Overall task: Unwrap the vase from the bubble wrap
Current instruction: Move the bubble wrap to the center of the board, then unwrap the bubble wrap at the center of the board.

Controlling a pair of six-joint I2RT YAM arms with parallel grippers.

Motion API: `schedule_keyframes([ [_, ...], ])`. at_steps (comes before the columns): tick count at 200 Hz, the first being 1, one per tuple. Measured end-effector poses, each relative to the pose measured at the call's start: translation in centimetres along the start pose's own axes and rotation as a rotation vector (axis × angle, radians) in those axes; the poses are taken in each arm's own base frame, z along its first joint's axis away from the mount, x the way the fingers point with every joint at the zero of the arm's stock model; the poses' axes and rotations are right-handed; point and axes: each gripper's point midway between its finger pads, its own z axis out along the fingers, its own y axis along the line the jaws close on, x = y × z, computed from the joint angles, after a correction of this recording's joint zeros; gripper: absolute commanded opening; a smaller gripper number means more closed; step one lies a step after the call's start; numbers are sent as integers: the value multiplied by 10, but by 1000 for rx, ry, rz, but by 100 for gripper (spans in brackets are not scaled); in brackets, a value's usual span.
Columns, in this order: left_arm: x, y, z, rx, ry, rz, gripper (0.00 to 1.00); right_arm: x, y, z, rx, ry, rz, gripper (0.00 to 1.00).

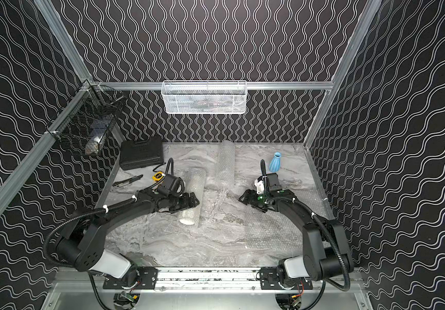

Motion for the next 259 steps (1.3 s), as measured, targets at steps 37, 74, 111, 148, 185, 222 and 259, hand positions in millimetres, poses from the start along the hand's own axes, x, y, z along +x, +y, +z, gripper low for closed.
schedule_keyframes([
  [37, 32, -3, 3, 4, -18, -12, 90, 8, 8, 15, -4, 29, -21, 77],
  [74, 49, -12, 9, 59, -39, -40, 98, 18, 17, 30, -5, 63, -41, 77],
  [111, 51, -21, 5, 79, -13, -38, 100, 23, 36, 44, -22, 88, -76, 77],
  [148, 36, -55, -18, 148, -25, 70, 100, 22, 63, 54, -54, 101, -121, 77],
  [185, 37, -60, -24, 159, -13, 150, 100, 26, 90, 63, -91, 124, -171, 75],
  [222, 45, -54, -20, 155, 19, 158, 94, 32, 100, 72, -98, 146, -182, 71],
  [259, 48, -51, -18, 155, 32, 173, 85, 35, 103, 74, -95, 147, -188, 68],
])
